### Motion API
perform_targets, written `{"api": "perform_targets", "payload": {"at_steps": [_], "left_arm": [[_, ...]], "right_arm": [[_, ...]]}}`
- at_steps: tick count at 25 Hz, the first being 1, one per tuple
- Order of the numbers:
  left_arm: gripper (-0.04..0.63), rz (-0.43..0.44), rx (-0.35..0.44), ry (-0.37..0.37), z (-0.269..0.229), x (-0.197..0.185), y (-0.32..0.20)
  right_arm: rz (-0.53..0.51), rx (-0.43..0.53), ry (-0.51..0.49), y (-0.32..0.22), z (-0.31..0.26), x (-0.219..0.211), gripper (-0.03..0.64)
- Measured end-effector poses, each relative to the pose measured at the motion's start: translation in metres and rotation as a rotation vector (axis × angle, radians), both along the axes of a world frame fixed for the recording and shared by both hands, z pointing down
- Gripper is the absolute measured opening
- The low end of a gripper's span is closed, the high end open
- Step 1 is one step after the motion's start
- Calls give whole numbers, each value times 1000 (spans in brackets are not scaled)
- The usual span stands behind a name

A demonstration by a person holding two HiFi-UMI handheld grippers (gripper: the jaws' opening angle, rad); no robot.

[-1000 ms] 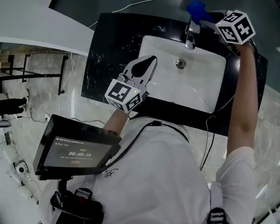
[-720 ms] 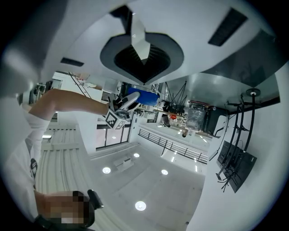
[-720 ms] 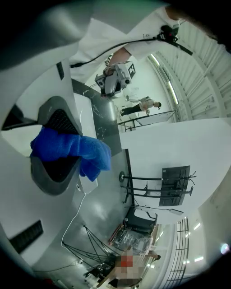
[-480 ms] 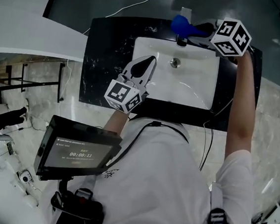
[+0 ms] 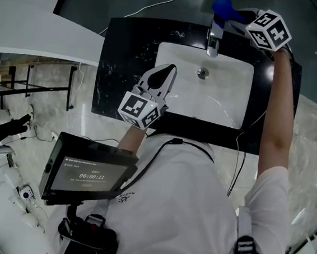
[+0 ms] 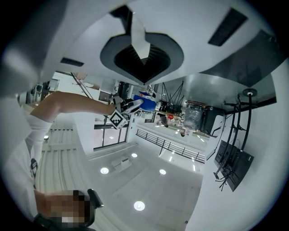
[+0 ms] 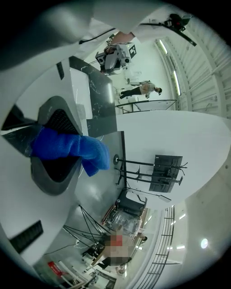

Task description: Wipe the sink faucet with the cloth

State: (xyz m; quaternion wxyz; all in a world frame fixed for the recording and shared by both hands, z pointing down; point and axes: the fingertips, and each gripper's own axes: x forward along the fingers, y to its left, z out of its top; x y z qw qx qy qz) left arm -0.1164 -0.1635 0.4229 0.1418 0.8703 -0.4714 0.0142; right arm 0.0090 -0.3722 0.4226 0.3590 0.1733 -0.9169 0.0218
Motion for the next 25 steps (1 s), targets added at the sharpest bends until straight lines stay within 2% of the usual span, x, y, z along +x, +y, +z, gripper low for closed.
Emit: {"api": "perform_targets", "payload": {"at_steps": [10, 25], "left_arm": [[-12, -24, -6, -1, 2, -6, 1], [-12, 52, 5, 4, -2, 15, 1]], "right_arm": [[-21, -43, 32, -4, 14, -8, 126], [-200, -99, 30, 89, 19, -20, 126]]}}
